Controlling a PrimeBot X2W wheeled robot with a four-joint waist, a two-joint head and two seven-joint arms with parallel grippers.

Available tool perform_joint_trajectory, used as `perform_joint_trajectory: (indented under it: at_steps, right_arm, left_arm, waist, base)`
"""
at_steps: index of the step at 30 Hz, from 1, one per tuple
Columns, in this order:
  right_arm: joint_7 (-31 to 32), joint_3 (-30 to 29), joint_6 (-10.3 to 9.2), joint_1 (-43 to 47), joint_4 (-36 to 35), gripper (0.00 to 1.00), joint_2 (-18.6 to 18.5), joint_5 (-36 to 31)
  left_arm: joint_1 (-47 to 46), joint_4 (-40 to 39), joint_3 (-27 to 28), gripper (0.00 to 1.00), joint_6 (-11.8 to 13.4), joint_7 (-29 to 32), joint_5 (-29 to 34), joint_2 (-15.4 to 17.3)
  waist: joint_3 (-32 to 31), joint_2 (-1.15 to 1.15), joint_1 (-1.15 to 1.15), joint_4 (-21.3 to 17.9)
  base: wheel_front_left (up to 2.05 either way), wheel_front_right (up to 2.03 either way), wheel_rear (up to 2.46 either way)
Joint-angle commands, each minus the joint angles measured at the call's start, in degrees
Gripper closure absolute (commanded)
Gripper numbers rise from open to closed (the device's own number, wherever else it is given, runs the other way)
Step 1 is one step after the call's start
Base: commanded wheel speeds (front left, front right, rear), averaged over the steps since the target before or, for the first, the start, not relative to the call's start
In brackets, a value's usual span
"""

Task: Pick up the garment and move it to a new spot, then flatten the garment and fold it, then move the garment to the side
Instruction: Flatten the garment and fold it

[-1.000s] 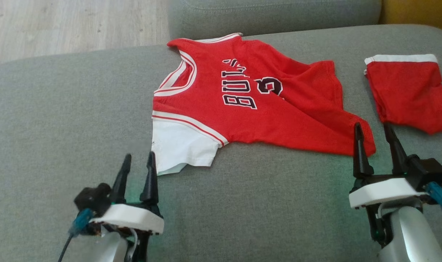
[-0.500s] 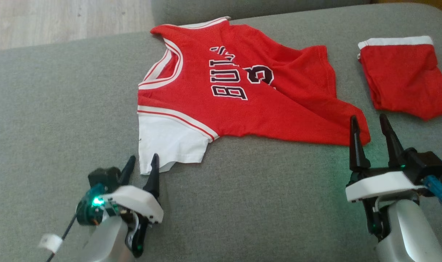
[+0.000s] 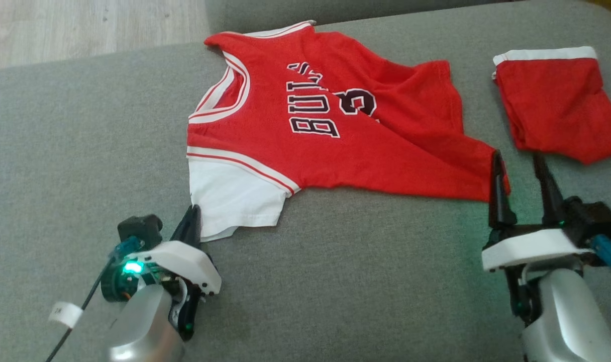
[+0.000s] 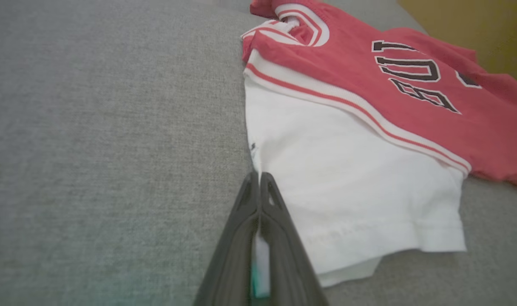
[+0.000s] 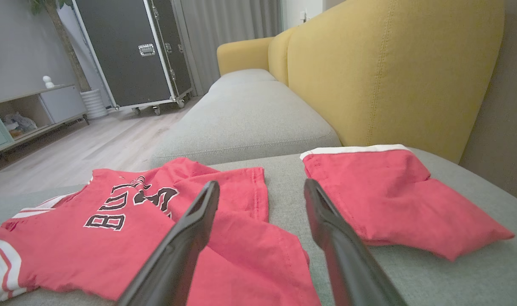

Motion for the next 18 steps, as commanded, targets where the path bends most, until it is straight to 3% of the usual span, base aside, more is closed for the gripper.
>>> perform_joint_trajectory:
  at_steps: [1,9,18]
  right_arm:
    - [-0.6,1.9,-0.04,-1.4,-0.2,0.0,-0.1,-0.7]
    - [-0.6,1.0,-0.04,-1.9,7.1,0.0,-0.1,-2.9]
    - [2.4,-0.9,-0.04,-4.6,17.3,0.0,-0.1,-3.8]
  left_arm:
    - [0.8,0.2,0.6,1.0,-0.3,-0.3,-0.5,0.7]
    - [1.3,-6.4,1.6,1.0,-1.1,-8.6,-1.8,1.4]
    - [6.1,-25.1,6.9,1.0,-1.2,-9.3,1.8,1.2]
  waist:
    - [-0.5,0.0,0.0,0.1]
    - [-2.8,0.0,0.0,0.9]
    - [-3.3,0.0,0.0,2.6]
  base:
    - [0.0,0.0,0.0]
    - [0.0,0.0,0.0]
    - [0.0,0.0,0.0]
